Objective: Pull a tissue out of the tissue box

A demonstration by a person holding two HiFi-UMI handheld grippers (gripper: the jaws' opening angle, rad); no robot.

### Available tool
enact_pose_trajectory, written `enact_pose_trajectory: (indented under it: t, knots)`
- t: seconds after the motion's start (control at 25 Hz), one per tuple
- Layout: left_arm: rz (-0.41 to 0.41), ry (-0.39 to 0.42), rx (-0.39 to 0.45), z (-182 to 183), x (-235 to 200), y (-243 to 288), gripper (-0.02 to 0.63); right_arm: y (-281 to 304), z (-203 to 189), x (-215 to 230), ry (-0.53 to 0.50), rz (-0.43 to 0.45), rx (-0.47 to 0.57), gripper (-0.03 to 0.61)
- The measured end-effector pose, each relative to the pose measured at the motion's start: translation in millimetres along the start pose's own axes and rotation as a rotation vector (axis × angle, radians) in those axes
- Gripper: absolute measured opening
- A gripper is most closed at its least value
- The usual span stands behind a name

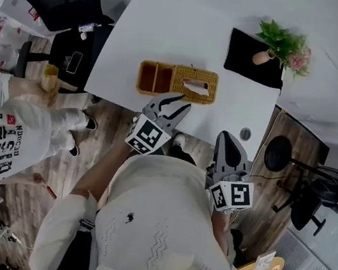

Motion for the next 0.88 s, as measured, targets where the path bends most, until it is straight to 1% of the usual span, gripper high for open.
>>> enact_pose_trajectory:
  t: [0.28, 0.52, 0.68, 0.88]
  knots:
    - [-0.063, 0.026, -0.072, -20.8, -10.6, 24.2, 0.109, -2.2, -6.6, 3.4, 0.025, -0.083, -0.02, 0.002]
    - [-0.088, 0.071, -0.146, -40.1, -21.9, 44.1, 0.11, -5.0, -11.6, 7.1, 0.05, -0.149, -0.031, 0.002]
    - [-0.096, 0.125, -0.222, -56.8, -29.7, 55.2, 0.114, -5.4, -14.6, 8.7, 0.065, -0.178, -0.033, 0.002]
    - [-0.12, 0.202, -0.294, -71.4, -35.5, 65.0, 0.115, -7.9, -20.3, 8.5, 0.085, -0.207, -0.043, 0.002]
Point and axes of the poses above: the fingertips, and each gripper's own axes: y forward along the fingers, x to its right, z out of its top, the point moved 3 cm from there along -y, backward along the fingers, and after that the axes turned 7 degrees about -y, right-handed, at the moved point
